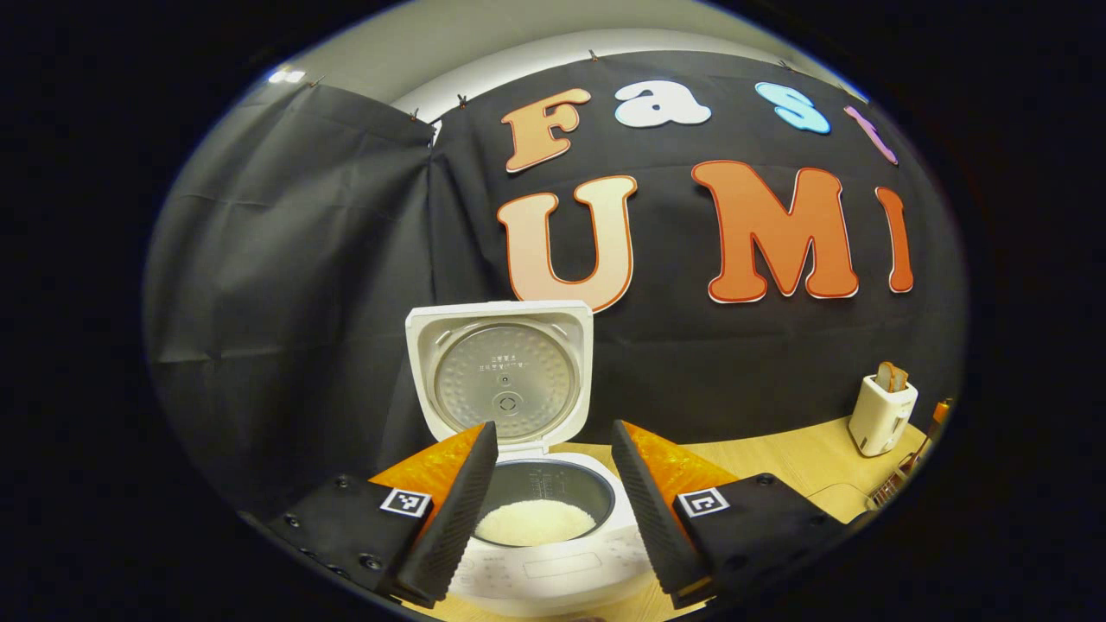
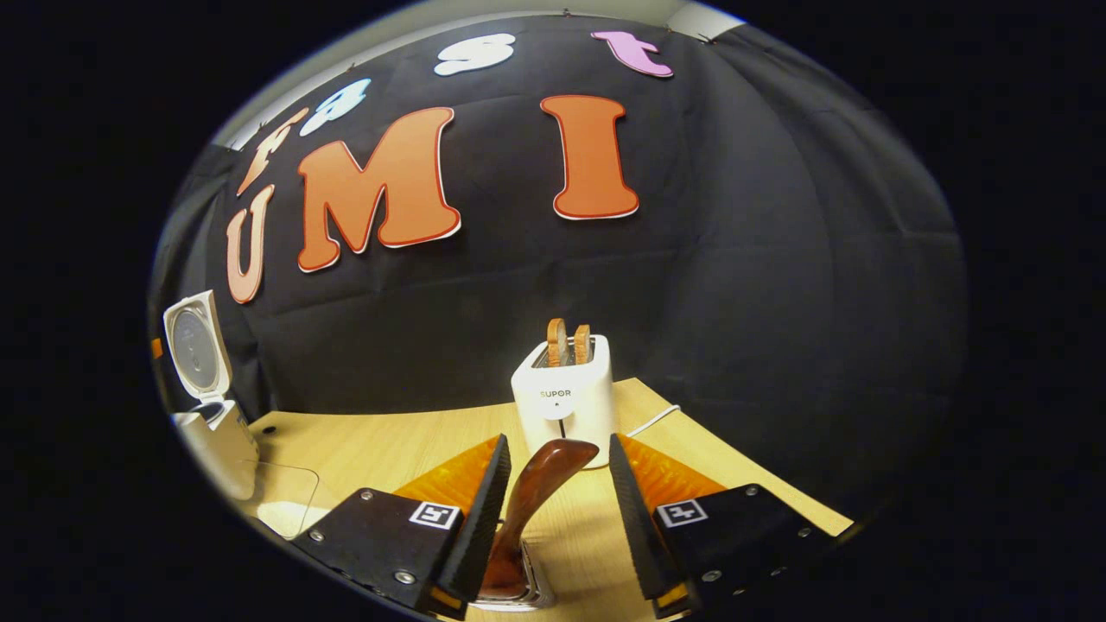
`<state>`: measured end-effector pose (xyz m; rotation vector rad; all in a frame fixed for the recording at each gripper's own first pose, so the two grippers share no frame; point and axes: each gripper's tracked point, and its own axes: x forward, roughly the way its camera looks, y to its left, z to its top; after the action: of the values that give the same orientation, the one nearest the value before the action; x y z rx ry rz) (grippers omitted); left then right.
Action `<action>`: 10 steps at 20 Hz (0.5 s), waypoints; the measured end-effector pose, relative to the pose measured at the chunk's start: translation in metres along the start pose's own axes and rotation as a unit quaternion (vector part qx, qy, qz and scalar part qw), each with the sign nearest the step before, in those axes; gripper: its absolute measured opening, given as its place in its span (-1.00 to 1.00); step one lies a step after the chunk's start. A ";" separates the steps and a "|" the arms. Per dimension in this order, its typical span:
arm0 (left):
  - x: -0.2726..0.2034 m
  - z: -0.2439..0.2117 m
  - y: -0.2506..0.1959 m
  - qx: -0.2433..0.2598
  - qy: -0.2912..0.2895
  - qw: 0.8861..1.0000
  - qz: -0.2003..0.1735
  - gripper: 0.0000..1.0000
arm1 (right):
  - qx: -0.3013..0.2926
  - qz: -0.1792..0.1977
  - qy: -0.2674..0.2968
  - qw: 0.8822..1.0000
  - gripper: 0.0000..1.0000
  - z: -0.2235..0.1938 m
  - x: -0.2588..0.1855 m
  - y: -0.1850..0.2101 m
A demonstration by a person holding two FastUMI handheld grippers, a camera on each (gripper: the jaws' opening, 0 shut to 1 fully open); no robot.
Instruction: Close the left gripper, press the button to open the rice cooker; take a wooden spoon from the chopstick holder with the right hand, scoop a spoonful of rice and pour it into the rice cooker, then put the wooden spoon back into the chopstick holder.
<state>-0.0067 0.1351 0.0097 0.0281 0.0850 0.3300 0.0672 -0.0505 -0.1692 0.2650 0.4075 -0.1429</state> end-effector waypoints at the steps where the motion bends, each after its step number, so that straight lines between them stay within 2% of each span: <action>1: -0.001 0.002 -0.001 0.003 -0.003 1.000 -0.001 0.77 | 0.012 -0.001 0.005 1.000 0.20 -0.003 0.000 -0.002; 3: -0.004 0.003 -0.002 0.010 -0.008 1.000 -0.002 0.76 | 0.041 0.003 0.009 0.999 0.02 -0.004 -0.003 -0.002; 7: -0.007 0.004 -0.005 0.013 -0.011 1.000 -0.008 0.77 | 0.070 0.020 0.014 0.997 -0.12 -0.004 -0.016 0.003; 8: -0.008 0.003 -0.006 0.013 -0.012 1.000 -0.010 0.77 | 0.078 0.029 0.015 0.996 -0.23 -0.003 -0.022 0.006; 9: -0.009 0.002 -0.008 0.014 -0.013 1.000 -0.011 0.77 | 0.084 0.035 0.015 0.996 -0.13 -0.003 -0.028 0.009; 10: -0.010 0.001 -0.009 0.016 -0.014 1.000 -0.013 0.75 | 0.086 0.041 0.013 0.995 -0.26 -0.003 -0.031 0.011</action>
<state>-0.0130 0.1230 0.0110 0.0633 0.0623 0.3024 0.0403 -0.0362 -0.1564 0.4527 0.4108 -0.0932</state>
